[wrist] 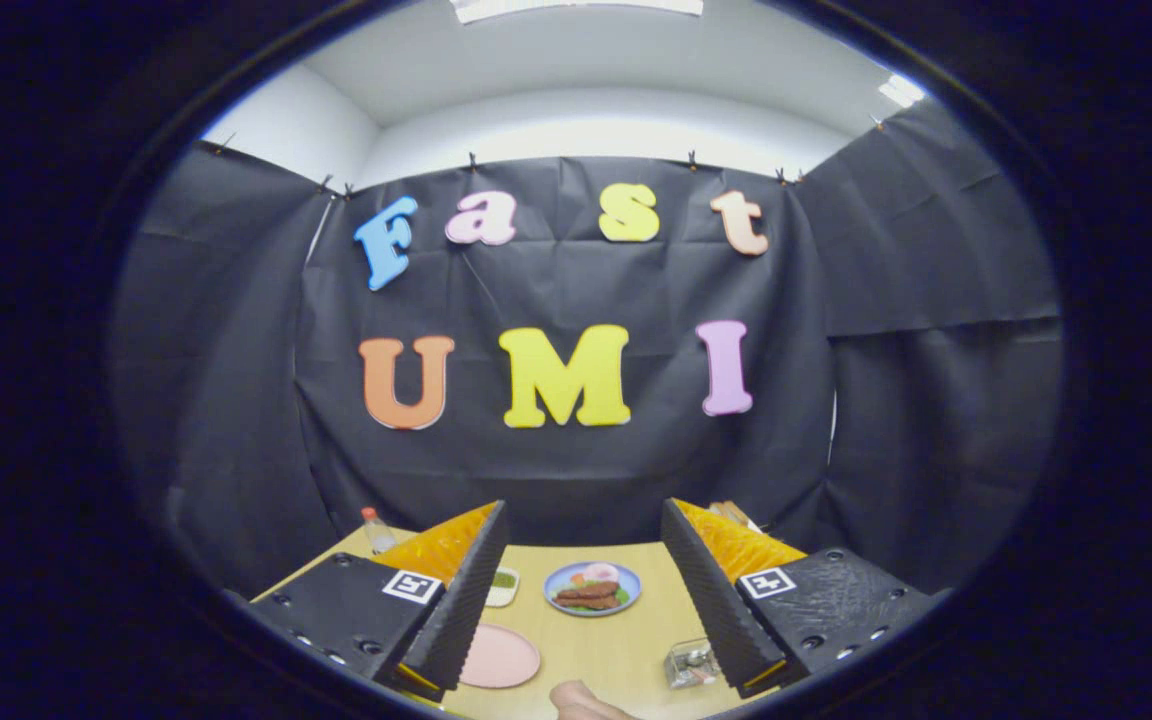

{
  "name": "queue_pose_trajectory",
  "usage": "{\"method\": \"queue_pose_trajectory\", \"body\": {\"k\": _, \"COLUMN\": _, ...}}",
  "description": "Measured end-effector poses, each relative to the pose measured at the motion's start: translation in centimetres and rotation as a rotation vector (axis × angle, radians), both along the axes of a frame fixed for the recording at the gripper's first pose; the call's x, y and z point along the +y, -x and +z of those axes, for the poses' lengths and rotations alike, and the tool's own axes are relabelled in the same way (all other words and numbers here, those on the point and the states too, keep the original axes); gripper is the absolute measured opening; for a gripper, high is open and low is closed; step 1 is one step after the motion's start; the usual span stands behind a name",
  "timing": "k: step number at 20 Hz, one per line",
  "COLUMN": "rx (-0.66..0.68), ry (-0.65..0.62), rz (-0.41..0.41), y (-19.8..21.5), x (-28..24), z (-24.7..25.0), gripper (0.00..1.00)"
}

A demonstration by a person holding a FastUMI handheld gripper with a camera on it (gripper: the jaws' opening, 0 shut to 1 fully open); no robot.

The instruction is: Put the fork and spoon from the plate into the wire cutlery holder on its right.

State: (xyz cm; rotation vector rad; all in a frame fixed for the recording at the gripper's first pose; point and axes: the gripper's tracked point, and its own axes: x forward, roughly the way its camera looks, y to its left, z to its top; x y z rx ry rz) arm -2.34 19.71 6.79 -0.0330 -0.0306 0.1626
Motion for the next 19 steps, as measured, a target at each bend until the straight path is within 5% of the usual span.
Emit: {"method": "queue_pose_trajectory", "body": {"k": 19, "rx": 0.025, "ry": 0.070, "rz": -0.018, "y": 1.4, "x": 2.2, "z": -1.5, "gripper": 0.94}}
